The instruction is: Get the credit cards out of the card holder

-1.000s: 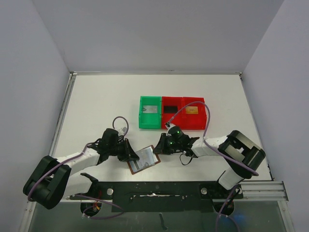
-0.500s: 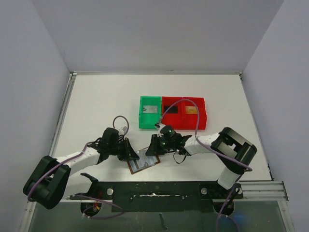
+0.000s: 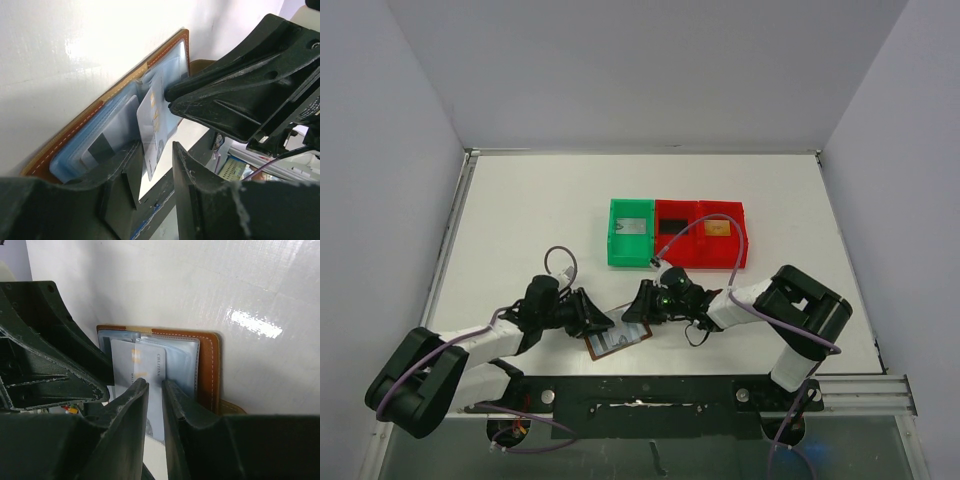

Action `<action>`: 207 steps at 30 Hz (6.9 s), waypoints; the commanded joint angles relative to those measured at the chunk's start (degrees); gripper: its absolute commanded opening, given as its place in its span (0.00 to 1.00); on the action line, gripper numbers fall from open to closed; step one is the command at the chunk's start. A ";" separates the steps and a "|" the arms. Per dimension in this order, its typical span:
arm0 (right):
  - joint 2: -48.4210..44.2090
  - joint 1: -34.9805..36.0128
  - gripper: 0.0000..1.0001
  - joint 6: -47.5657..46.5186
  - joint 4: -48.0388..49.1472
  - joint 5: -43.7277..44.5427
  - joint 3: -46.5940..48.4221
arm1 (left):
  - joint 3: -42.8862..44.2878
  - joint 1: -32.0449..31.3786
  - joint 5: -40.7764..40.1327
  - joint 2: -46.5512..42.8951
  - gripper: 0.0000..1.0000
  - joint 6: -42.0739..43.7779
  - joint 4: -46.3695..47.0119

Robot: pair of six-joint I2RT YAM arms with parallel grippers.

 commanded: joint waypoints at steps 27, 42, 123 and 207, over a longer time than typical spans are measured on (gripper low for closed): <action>-5.14 -2.43 0.22 -3.52 -16.50 9.61 -2.02 | 9.83 -0.14 -7.23 -6.32 0.00 5.97 -20.35; -14.86 -1.21 0.28 -9.85 -27.89 14.69 9.00 | 19.38 0.34 -15.15 -11.33 0.00 13.03 -34.61; -40.00 -10.37 0.88 -19.52 -35.01 17.24 9.36 | 9.38 0.30 -3.43 -17.96 0.00 -2.72 8.26; -15.33 -13.48 0.00 -49.30 -28.68 15.00 27.25 | 28.61 12.60 -24.75 -19.98 0.76 28.87 -33.64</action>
